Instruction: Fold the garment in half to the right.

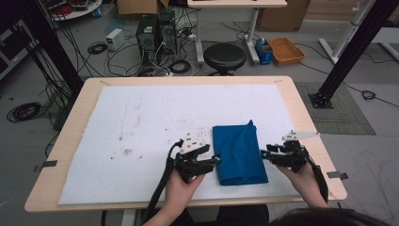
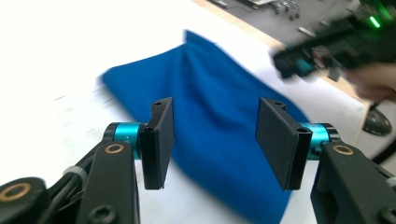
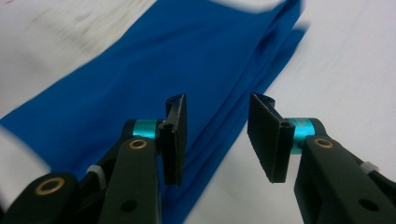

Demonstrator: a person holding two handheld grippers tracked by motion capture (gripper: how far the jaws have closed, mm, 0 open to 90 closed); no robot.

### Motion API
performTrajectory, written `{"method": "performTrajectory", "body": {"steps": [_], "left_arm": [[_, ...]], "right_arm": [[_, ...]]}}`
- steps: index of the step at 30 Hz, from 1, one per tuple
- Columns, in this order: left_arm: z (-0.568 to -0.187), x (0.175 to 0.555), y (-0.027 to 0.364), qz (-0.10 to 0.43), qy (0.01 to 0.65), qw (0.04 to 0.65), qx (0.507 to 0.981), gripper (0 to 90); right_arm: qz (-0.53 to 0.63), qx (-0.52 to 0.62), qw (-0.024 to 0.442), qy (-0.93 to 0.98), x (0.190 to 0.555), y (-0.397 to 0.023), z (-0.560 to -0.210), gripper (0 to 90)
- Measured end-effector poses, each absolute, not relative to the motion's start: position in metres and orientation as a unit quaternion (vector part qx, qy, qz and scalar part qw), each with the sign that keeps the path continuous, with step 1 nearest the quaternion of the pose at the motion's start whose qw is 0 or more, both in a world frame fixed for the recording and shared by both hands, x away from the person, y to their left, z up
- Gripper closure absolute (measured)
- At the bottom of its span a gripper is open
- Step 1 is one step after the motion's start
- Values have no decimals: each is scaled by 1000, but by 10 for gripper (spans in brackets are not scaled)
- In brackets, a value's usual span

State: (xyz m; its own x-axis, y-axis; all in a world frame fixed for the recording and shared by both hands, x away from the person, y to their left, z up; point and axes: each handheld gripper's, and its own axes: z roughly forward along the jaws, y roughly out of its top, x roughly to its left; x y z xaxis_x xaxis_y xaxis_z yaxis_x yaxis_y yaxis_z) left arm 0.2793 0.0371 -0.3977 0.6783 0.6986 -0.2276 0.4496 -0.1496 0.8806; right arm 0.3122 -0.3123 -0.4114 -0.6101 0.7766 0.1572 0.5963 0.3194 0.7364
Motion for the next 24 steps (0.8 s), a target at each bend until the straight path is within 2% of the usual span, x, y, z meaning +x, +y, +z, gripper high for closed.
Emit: {"method": "performTrajectory", "body": {"steps": [3,5,7,9,15,22,24], "left_arm": [[-401,277,52,124,395,525,744,473],[-404,277,57,123,401,523,742,472],[-406,277,60,120,407,522,740,472],[-407,277,61,117,408,521,741,472],[-407,278,61,110,404,520,745,472],[-408,278,59,103,400,516,750,472],[-408,278,58,101,400,514,752,472]], "right_arm": [[401,440,69,800,298,-312,-424,589],[395,440,55,805,292,-310,-431,630],[382,438,44,813,289,-307,-435,770],[379,427,53,819,285,-306,-435,873],[394,429,54,811,272,-316,-425,884],[378,445,42,811,263,-331,-435,881],[374,441,41,815,262,-331,-436,838]]}}
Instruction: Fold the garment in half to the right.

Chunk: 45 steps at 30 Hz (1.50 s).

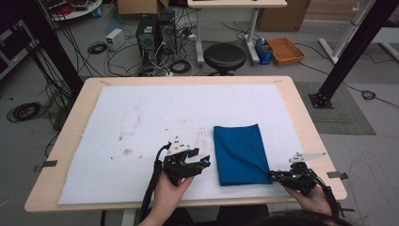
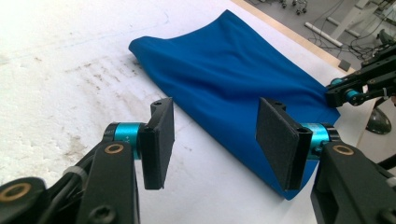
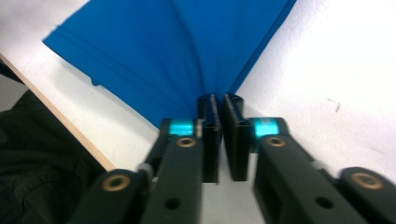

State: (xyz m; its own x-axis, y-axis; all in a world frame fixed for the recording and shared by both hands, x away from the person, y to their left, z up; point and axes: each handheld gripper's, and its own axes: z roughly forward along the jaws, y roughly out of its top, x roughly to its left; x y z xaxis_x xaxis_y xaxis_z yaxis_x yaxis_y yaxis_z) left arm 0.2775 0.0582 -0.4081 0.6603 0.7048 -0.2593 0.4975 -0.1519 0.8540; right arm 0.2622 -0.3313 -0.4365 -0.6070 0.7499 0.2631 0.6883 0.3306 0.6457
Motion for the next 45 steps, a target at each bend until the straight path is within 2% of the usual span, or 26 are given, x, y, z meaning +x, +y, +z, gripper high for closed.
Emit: {"method": "performTrajectory", "body": {"steps": [4,8,13,19,21,25,32,34,37,38,41,42,45], "left_arm": [[-409,279,57,97,396,511,756,465],[-410,281,55,97,394,510,759,457],[-412,283,56,98,396,507,759,455],[-412,285,62,98,401,508,756,451],[-413,286,64,98,401,509,755,450],[-414,287,67,99,404,508,754,447],[-413,289,73,102,407,511,750,447],[-412,290,74,104,408,511,750,447],[-412,292,77,106,407,511,749,446],[-411,293,79,107,406,512,749,446],[-408,297,87,110,407,517,745,441],[-407,299,91,113,407,519,743,435],[-403,304,105,128,410,522,737,418]], "right_arm": [[380,443,62,810,266,-332,-430,709],[385,450,115,798,294,-329,-411,665],[402,474,134,772,351,-321,-395,664],[391,504,143,756,401,-305,-405,662],[389,511,134,754,411,-301,-412,706],[368,507,144,766,421,-295,-422,897],[368,505,168,762,421,-299,-429,893],[365,506,179,761,419,-301,-432,878],[373,510,183,754,420,-306,-434,782],[376,513,186,749,419,-308,-433,779],[395,511,193,738,417,-316,-430,653],[401,512,191,735,416,-318,-428,651],[415,500,200,733,409,-325,-423,551]]}}
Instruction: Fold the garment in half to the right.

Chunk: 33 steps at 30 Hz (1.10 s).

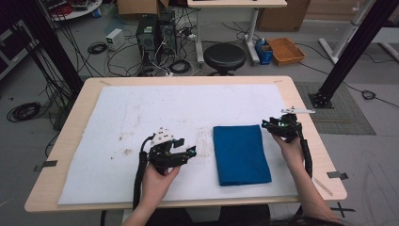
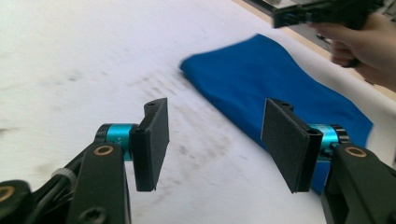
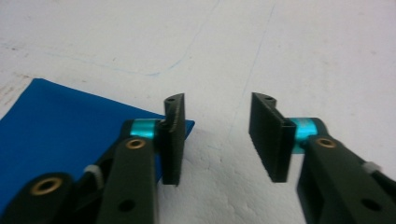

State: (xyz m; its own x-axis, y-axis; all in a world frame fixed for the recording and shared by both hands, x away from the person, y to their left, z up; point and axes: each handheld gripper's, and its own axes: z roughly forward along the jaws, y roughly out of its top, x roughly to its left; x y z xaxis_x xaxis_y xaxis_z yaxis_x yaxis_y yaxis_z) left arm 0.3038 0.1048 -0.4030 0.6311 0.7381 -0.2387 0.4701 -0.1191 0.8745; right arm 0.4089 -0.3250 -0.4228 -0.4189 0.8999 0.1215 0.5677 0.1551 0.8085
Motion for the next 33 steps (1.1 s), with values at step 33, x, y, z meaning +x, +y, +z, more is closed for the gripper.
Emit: {"method": "performTrajectory", "body": {"steps": [33], "left_arm": [[-396,327,187,264,410,493,721,388]], "right_arm": [[447,443,178,757,382,-336,-402,267]]}}
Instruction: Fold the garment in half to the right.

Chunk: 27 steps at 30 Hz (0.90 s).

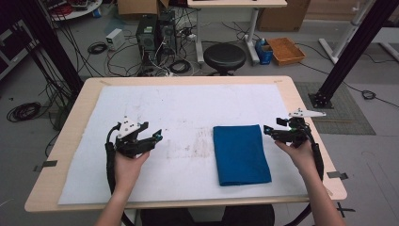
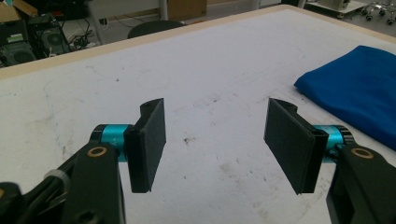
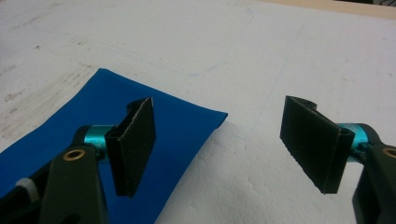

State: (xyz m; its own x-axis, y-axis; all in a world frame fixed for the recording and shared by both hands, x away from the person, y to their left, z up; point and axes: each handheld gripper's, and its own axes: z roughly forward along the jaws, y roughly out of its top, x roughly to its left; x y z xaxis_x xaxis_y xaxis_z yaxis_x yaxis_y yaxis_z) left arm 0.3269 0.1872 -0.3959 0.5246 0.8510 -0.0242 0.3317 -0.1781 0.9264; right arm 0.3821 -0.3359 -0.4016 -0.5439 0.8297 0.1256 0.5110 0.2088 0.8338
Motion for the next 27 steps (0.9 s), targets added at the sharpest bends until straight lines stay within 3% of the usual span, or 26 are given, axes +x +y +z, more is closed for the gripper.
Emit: {"method": "performTrajectory", "body": {"steps": [27], "left_arm": [[-398,326,188,268,412,482,725,387]], "right_arm": [[440,453,181,754,386,-338,-405,267]]}}
